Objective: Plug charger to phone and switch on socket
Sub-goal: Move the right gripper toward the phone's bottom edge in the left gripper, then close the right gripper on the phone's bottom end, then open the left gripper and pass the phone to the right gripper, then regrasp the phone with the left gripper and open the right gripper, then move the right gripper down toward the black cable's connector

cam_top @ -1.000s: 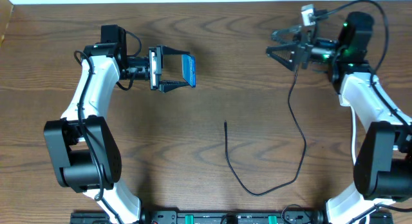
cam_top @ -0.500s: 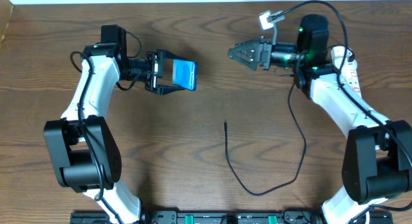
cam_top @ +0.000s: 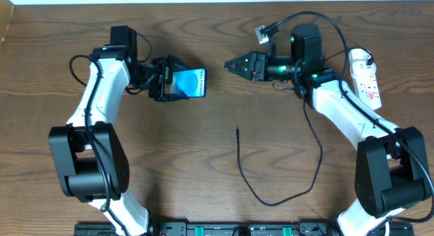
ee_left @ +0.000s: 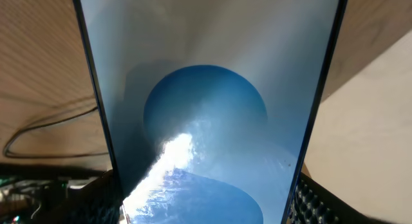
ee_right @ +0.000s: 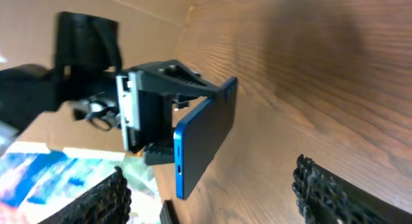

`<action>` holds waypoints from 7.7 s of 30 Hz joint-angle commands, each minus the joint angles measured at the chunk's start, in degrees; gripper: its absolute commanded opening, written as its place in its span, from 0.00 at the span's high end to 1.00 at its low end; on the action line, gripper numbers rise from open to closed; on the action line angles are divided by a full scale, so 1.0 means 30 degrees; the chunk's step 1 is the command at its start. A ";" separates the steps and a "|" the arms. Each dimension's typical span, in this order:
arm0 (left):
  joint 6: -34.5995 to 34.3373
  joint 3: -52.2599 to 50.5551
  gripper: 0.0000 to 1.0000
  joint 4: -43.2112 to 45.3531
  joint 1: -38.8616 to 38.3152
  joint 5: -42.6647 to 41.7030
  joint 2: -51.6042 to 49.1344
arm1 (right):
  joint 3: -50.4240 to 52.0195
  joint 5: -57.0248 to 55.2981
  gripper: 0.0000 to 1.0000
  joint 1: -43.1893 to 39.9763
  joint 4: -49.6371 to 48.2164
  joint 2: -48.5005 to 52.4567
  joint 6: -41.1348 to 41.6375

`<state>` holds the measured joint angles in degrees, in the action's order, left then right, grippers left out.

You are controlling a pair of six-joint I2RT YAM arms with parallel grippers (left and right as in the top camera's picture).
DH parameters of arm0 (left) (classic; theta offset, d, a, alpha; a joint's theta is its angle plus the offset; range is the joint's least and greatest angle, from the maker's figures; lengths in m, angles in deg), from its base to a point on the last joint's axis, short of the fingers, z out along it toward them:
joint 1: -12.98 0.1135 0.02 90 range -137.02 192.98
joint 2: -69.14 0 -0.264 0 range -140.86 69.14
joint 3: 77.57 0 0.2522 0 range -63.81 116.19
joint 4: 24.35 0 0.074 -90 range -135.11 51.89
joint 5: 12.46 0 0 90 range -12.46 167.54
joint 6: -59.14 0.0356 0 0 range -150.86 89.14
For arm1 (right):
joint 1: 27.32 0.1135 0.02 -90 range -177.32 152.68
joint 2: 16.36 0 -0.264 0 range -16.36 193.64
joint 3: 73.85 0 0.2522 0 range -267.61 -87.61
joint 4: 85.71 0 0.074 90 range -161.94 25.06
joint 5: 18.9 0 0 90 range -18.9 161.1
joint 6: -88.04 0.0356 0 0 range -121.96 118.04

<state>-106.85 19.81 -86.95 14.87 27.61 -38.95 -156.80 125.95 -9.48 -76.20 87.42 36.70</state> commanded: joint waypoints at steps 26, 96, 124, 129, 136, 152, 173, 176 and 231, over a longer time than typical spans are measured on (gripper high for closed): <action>-0.5078 0.0138 0.92 0.4401 -0.3971 0.2455 0.0488 | -0.0306 -0.5479 0.19 0.2127 0.4014 0.0131 -0.2492; -0.2710 0.0138 0.08 0.4962 -0.4670 0.0284 0.0495 | -0.0306 -0.7315 0.99 0.0342 0.3854 0.0131 -0.2251; -0.0517 0.0131 0.08 1.0542 -0.4619 0.5442 0.0495 | -0.0306 -0.3432 0.99 -0.2237 0.0219 0.0124 1.7515; -0.2331 0.0138 0.08 1.0928 -0.4626 0.5464 0.0495 | -0.0313 -0.3096 0.99 -0.1909 -0.0962 0.0124 1.9030; -0.3927 0.0131 0.08 1.1941 -0.4969 0.5676 0.0495 | -0.0313 -0.3155 0.98 -0.1013 -0.1064 0.0124 2.1595; -0.3927 0.0131 0.12 1.2400 -0.5559 0.6251 0.0495 | -0.0313 -0.3614 0.98 0.0372 -0.3694 0.0124 2.5259; -0.3912 0.0124 0.92 1.2400 -0.5574 0.6331 0.0495 | -0.0313 -0.3738 0.98 0.0874 -0.3730 0.0124 2.5383; -0.3912 0.0124 0.93 1.2393 -0.5574 0.6331 0.0495 | -0.0313 -0.3738 0.99 0.0874 -0.3738 0.0124 2.5376; 1.6283 0.0102 0.93 0.2929 0.2004 -0.4561 0.0495 | -0.6411 -1.7048 0.01 0.3024 1.5023 0.0153 -0.2193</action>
<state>-61.78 19.72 -78.17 20.16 20.28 -38.80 -175.42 80.22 -2.33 -33.42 88.21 32.44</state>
